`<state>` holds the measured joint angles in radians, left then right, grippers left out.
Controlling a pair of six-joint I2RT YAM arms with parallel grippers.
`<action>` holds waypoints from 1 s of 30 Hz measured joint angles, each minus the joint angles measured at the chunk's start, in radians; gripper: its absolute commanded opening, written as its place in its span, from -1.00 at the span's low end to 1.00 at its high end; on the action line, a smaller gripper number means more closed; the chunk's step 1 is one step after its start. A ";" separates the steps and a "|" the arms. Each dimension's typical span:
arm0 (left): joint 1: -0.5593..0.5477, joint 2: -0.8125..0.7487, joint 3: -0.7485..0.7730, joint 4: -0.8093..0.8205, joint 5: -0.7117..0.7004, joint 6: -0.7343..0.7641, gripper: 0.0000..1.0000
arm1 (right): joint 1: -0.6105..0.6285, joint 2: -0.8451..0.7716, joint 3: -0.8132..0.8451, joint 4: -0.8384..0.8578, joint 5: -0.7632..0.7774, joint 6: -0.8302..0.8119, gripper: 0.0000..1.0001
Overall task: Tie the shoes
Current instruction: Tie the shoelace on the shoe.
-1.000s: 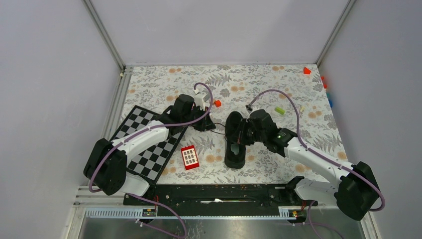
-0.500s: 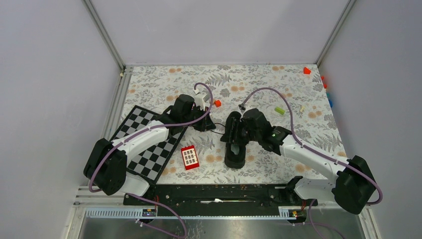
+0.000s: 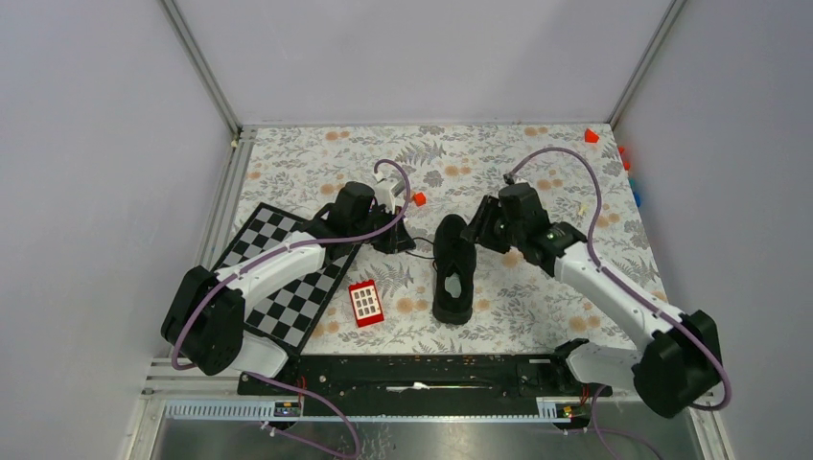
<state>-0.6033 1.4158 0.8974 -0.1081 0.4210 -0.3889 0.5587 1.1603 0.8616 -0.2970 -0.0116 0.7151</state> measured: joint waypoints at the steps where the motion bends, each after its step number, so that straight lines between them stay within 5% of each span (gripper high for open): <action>1: 0.000 0.000 0.000 -0.003 0.001 0.000 -1.00 | -0.024 0.030 0.021 -0.017 -0.004 0.007 0.10; 14: -0.003 0.005 0.000 -0.018 0.003 0.006 -1.00 | -0.068 0.299 0.093 -0.049 -0.128 0.069 0.17; 22: -0.007 0.013 0.000 -0.018 0.010 0.006 -1.00 | -0.073 0.342 0.094 -0.017 -0.151 0.097 -0.49; 27: -0.008 0.013 0.000 -0.018 0.013 0.006 -1.00 | -0.077 0.342 0.080 0.011 -0.157 0.115 -0.62; 30: -0.008 0.013 0.000 -0.018 0.013 0.006 -1.00 | -0.080 0.342 0.075 0.021 -0.163 0.121 -0.50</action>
<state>-0.6109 1.4292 0.8974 -0.1261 0.4335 -0.3832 0.4789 1.5024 0.9363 -0.2756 -0.1749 0.8360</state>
